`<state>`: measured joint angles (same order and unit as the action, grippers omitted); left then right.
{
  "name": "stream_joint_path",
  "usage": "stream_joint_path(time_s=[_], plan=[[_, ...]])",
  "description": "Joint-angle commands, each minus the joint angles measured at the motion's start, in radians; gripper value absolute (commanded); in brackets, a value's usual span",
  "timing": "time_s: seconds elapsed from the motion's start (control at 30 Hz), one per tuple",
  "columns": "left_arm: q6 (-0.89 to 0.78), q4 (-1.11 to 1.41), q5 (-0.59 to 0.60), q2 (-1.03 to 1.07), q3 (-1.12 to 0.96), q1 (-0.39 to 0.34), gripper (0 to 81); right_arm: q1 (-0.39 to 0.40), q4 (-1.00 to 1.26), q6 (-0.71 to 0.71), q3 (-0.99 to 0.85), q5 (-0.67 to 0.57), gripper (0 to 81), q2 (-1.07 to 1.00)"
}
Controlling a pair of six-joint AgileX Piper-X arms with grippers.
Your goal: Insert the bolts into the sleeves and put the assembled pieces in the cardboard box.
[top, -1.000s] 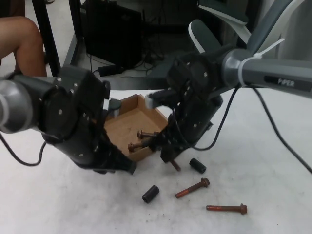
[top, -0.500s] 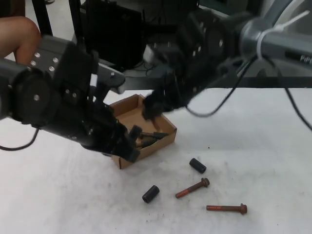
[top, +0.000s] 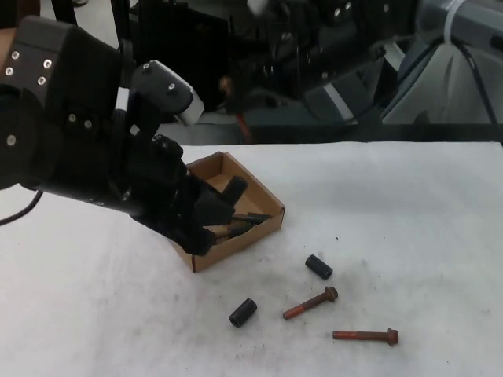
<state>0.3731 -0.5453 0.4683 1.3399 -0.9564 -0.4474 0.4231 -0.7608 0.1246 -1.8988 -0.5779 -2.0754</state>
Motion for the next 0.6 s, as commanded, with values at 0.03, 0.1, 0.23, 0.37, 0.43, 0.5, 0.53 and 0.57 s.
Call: stream_joint_path(time_s=[0.03,0.1,0.23,0.37,0.43,0.5,0.53,0.57], plan=[[0.039,0.050,0.081,-0.016,-0.002,0.043,0.8,-0.029,0.153,-0.125,-0.034,-0.262,0.2,0.027],[0.037,0.107,0.081,-0.016,-0.002,0.069,0.8,-0.038,0.188,-0.133,-0.036,-0.335,0.2,0.027],[-0.058,0.294,0.110,-0.016,-0.002,0.139,0.8,-0.054,0.257,-0.177,-0.036,-0.374,0.2,0.027],[-0.188,0.473,0.181,-0.016,-0.002,0.205,0.8,-0.066,0.339,-0.223,-0.036,-0.433,0.2,0.027],[-0.192,0.498,0.192,-0.016,-0.002,0.224,0.8,-0.069,0.407,-0.263,-0.036,-0.451,0.2,0.027],[-0.189,0.496,0.193,-0.016,-0.002,0.231,0.8,-0.069,0.491,-0.300,-0.036,-0.461,0.2,0.027],[-0.187,0.490,0.206,-0.016,0.000,0.230,0.8,-0.069,0.539,-0.329,-0.036,-0.460,0.2,0.027],[-0.182,0.480,0.226,-0.016,0.000,0.230,0.8,-0.069,0.578,-0.363,-0.036,-0.460,0.2,0.025]])
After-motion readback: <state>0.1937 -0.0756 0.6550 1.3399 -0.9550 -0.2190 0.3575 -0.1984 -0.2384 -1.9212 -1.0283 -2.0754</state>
